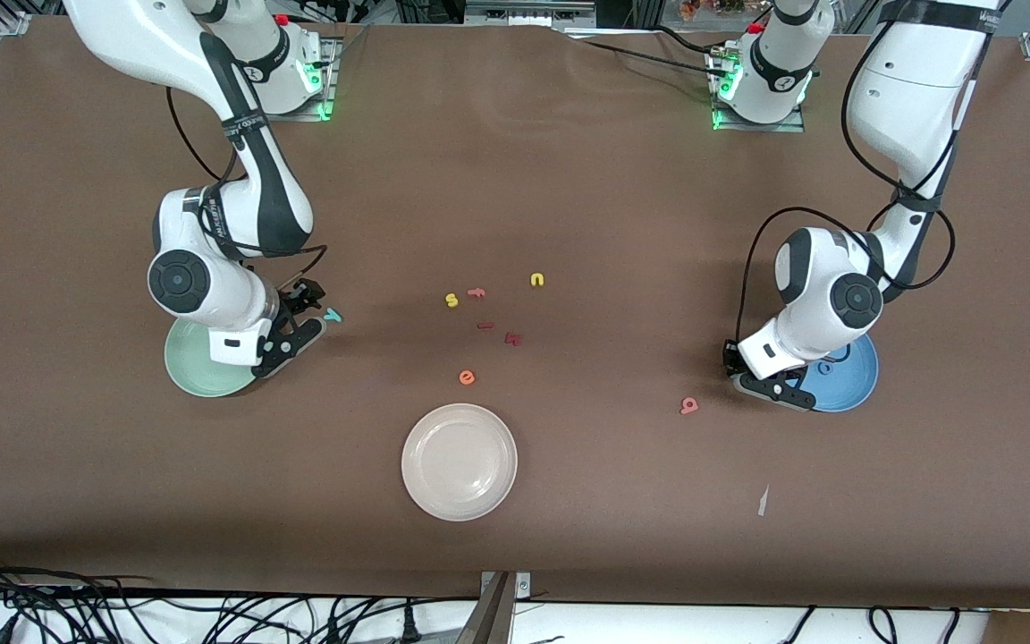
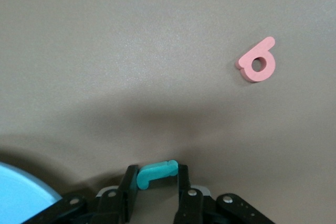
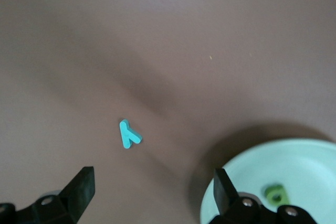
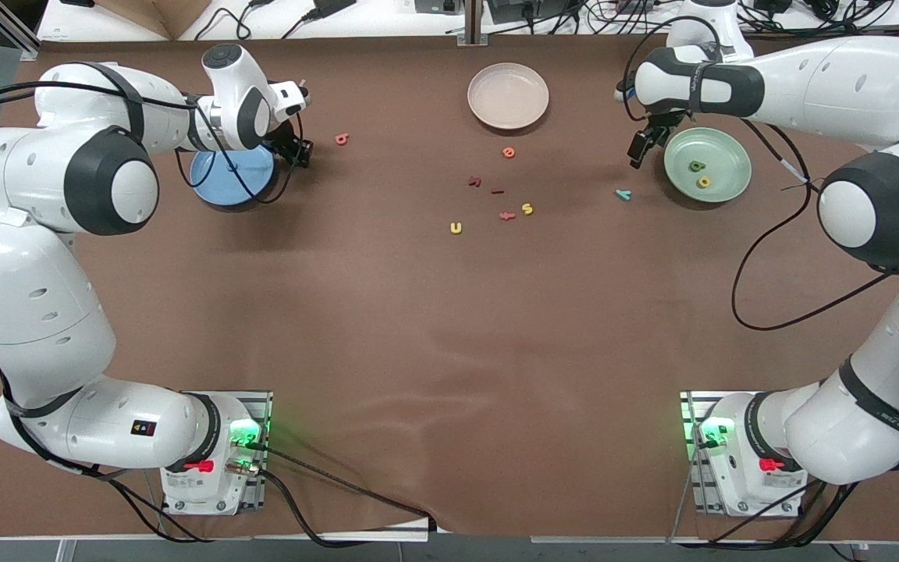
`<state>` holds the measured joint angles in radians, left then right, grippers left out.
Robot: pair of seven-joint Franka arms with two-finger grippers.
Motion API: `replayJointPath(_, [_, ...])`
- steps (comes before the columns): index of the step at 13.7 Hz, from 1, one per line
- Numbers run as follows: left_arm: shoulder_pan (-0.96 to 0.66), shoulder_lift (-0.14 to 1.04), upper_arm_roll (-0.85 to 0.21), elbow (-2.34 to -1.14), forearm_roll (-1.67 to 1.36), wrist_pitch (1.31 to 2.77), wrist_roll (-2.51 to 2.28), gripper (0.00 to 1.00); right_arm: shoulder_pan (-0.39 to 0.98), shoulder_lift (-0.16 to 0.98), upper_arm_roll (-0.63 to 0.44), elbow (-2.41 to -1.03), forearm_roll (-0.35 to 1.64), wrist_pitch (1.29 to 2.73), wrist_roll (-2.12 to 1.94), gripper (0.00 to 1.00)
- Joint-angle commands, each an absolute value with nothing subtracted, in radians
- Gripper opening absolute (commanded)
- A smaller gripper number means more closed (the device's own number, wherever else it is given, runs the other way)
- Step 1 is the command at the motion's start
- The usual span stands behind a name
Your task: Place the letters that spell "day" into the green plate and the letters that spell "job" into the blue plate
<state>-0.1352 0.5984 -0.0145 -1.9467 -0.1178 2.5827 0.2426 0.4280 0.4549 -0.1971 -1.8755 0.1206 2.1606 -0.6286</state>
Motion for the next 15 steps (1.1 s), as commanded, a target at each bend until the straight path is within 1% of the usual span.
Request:
replayJointPath(1, [-0.144,0.618,-0.008,-1.93,-0.129,2.586,0.258,0.16,0.422,0.448,-0.186,-1.933,0.114,2.256,-0.82,1.0])
replayJointPath(4, [-0.143,0.568,-0.006,-1.931,-0.127,2.571,0.252,0.17,0.422,0.459,-0.17,-1.98,0.114,2.365,-0.959,1.0])
replayJointPath(5, [-0.14,0.543,-0.006,-1.931,-0.126,2.539,0.252,0.17,0.422,0.451,-0.158,-2.009,0.114,2.411,-0.962,1.0])
replayJointPath(7, [-0.13,0.499,0.014,-1.94,-0.123,2.493,0.253,0.17,0.423,0.422,-0.141,-2.057,0.114,2.434,-0.966,1.0])
replayJointPath(9, [-0.103,0.46,0.02,-1.944,-0.12,2.442,0.256,0.17,0.422,0.4,-0.13,-2.13,0.112,2.517,-1.041,1.0])
replayJointPath(11, [-0.071,0.442,0.021,-1.945,-0.088,2.424,0.31,0.17,0.422,0.417,-0.13,-2.166,0.114,2.598,-1.118,1.0])
replayJointPath(12, [-0.049,0.442,0.025,-1.947,-0.069,2.424,0.349,0.18,0.422,0.423,-0.13,-2.164,0.114,2.609,-1.152,0.99])
replayJointPath(13, [-0.04,0.446,0.029,-1.95,-0.066,2.425,0.388,0.28,0.422,0.425,-0.13,-2.164,0.114,2.609,-1.17,0.98])
replayJointPath(14, [-0.037,0.451,0.035,-1.957,-0.066,2.433,0.408,0.44,0.422,0.426,-0.129,-2.166,0.112,2.611,-1.18,0.96])
replayJointPath(15, [-0.037,0.46,0.037,-1.963,-0.064,2.436,0.41,0.52,0.426,0.426,-0.127,-2.166,0.112,2.615,-1.187,0.95])
